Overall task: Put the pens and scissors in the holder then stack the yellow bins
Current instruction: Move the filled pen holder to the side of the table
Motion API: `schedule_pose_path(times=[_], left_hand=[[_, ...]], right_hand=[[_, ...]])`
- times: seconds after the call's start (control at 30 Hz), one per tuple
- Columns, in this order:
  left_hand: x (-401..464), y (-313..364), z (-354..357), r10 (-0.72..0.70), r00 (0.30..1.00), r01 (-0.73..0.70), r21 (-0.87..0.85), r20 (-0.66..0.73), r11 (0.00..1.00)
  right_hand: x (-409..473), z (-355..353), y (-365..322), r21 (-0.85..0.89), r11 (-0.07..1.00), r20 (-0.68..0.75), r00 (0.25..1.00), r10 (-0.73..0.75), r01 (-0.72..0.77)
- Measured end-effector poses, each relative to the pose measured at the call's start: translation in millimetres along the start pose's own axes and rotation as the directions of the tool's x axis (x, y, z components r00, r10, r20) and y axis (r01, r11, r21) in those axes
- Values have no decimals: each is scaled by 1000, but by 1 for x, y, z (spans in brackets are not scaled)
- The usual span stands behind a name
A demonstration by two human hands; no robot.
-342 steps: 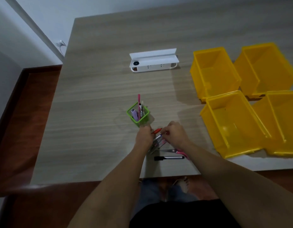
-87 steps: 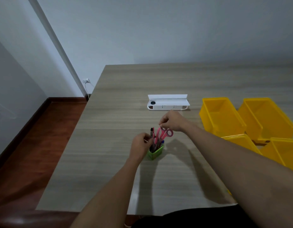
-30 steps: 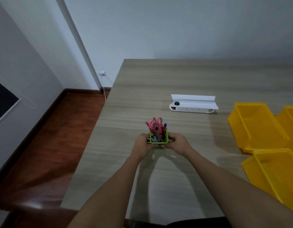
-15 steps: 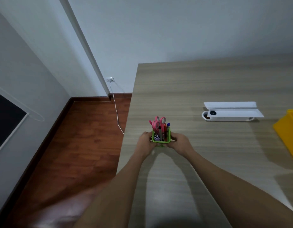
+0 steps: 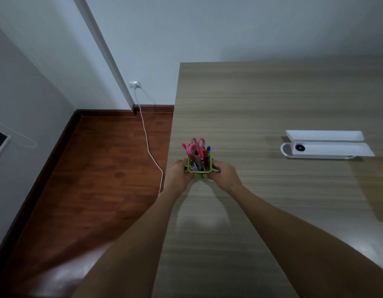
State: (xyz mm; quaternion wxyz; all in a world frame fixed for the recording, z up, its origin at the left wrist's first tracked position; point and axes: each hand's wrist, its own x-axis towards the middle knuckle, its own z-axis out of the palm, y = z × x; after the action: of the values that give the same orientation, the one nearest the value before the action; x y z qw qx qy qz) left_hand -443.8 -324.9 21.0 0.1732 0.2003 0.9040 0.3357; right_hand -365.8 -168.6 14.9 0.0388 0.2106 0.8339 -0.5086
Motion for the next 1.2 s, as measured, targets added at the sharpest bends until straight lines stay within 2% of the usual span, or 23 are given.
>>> schedule_pose_path(times=[0.1,0.2,0.27,0.33,0.43,0.57,0.73,0.97,1.2], left_hand=[[6,-7,0,-27,1000,27,-35,4,999],[8,-12,1,-80,996,85,-110,49,990],[7,-12,0,-101,991,109,-102,86,989],[2,-9,-2,-119,987,122,-23,104,992],[-13,-6,0,-176,983,172,72,55,982],[-46,3,11,-329,935,283,278,135,918],[-85,28,34,-311,927,206,410,209,889],[-130,91,87,-93,967,-34,481,236,876],[-169,175,149,-67,959,-86,506,276,858]], right_hand=[[10,7,0,-4,1000,21,1000,19,-19],[12,11,1,-19,1000,38,999,15,-15],[10,10,1,-59,998,67,998,21,-17],[8,6,0,-166,985,87,994,69,-54],[-2,-1,0,-401,913,66,992,110,-75],[-35,-13,7,-620,784,49,995,92,-42],[-90,-28,33,-663,743,15,990,140,-95],[-162,-74,79,-651,738,-50,981,187,-174],[-228,-158,128,-632,739,-126,972,197,-231]])
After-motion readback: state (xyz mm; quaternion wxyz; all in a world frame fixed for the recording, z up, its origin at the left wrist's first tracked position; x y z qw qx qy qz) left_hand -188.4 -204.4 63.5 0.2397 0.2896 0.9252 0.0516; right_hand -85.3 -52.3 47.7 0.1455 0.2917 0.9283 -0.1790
